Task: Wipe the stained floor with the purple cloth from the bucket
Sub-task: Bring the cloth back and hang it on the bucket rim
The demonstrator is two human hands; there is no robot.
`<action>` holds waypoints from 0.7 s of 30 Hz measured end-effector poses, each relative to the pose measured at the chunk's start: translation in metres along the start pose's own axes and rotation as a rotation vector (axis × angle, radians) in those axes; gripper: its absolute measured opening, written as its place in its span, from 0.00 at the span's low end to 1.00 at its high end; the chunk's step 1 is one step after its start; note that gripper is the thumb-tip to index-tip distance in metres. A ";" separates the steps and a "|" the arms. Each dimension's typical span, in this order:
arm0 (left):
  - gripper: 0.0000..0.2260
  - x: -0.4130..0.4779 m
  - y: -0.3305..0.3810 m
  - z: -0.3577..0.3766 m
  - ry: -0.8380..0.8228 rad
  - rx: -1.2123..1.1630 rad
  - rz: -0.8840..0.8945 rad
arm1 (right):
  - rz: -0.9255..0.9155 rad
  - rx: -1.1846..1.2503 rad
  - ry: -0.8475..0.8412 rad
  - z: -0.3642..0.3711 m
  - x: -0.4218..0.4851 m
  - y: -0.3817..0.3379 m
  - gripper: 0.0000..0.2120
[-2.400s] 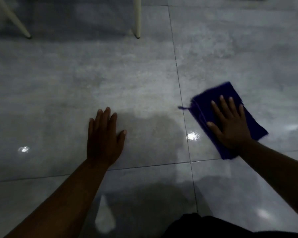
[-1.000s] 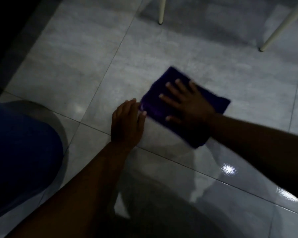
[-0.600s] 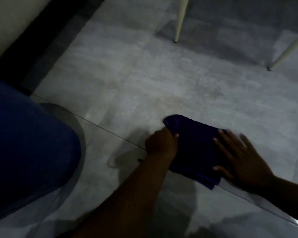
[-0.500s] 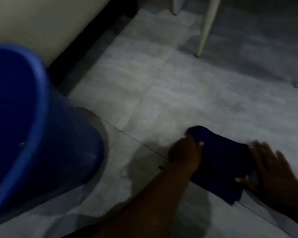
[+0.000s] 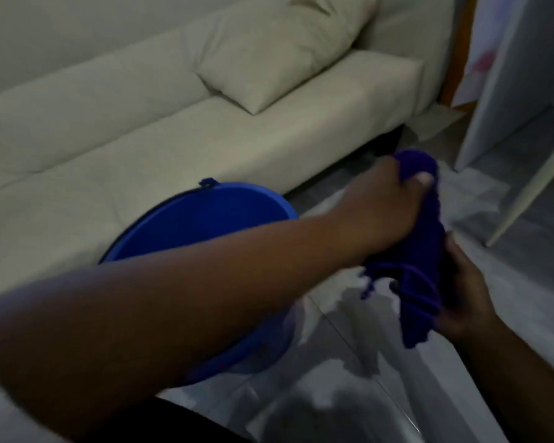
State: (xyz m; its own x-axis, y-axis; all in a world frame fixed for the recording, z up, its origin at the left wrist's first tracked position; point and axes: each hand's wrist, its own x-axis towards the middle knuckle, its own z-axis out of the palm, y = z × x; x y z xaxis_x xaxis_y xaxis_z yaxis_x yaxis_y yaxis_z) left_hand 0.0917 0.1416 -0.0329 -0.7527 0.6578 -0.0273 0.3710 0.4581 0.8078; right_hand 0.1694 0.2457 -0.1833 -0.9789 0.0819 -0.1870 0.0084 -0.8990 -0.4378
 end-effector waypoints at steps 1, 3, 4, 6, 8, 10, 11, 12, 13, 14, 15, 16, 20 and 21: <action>0.15 0.001 -0.008 -0.027 0.064 -0.081 -0.027 | -0.084 -0.112 0.099 0.020 0.011 -0.006 0.22; 0.14 -0.009 -0.035 -0.060 0.147 -0.213 -0.115 | -0.196 -0.372 0.159 0.057 0.027 -0.015 0.15; 0.12 -0.015 -0.050 -0.072 0.172 -0.284 -0.160 | -0.228 -0.461 0.162 0.071 0.033 -0.016 0.14; 0.11 -0.027 -0.085 -0.089 0.230 -0.320 -0.264 | -0.226 -0.618 0.189 0.080 0.049 -0.011 0.13; 0.12 -0.039 -0.119 -0.097 0.250 -0.250 -0.400 | -0.173 -0.750 0.261 0.089 0.060 0.002 0.08; 0.12 -0.044 -0.146 -0.095 0.213 -0.207 -0.541 | -0.099 -0.830 0.300 0.083 0.068 0.019 0.08; 0.12 -0.045 -0.156 -0.093 0.194 -0.197 -0.594 | -0.047 -0.868 0.310 0.076 0.071 0.028 0.10; 0.12 -0.044 -0.163 -0.092 0.182 -0.181 -0.621 | -0.006 -0.907 0.324 0.069 0.072 0.034 0.13; 0.12 -0.043 -0.167 -0.090 0.165 -0.160 -0.641 | 0.022 -0.932 0.335 0.062 0.072 0.040 0.17; 0.14 -0.041 -0.171 -0.090 0.134 -0.117 -0.659 | 0.020 -0.949 0.353 0.054 0.072 0.044 0.20; 0.18 -0.040 -0.172 -0.089 0.077 -0.047 -0.667 | 0.004 -0.968 0.388 0.049 0.071 0.047 0.22; 0.23 -0.039 -0.173 -0.086 -0.005 0.030 -0.670 | -0.015 -0.980 0.411 0.043 0.068 0.048 0.23; 0.35 -0.025 -0.167 -0.072 -0.115 0.284 -0.566 | -0.072 -1.094 0.538 0.021 0.049 0.032 0.22; 0.33 -0.021 -0.161 -0.071 -0.032 0.335 -0.489 | -0.107 -1.145 0.587 0.013 0.041 0.021 0.21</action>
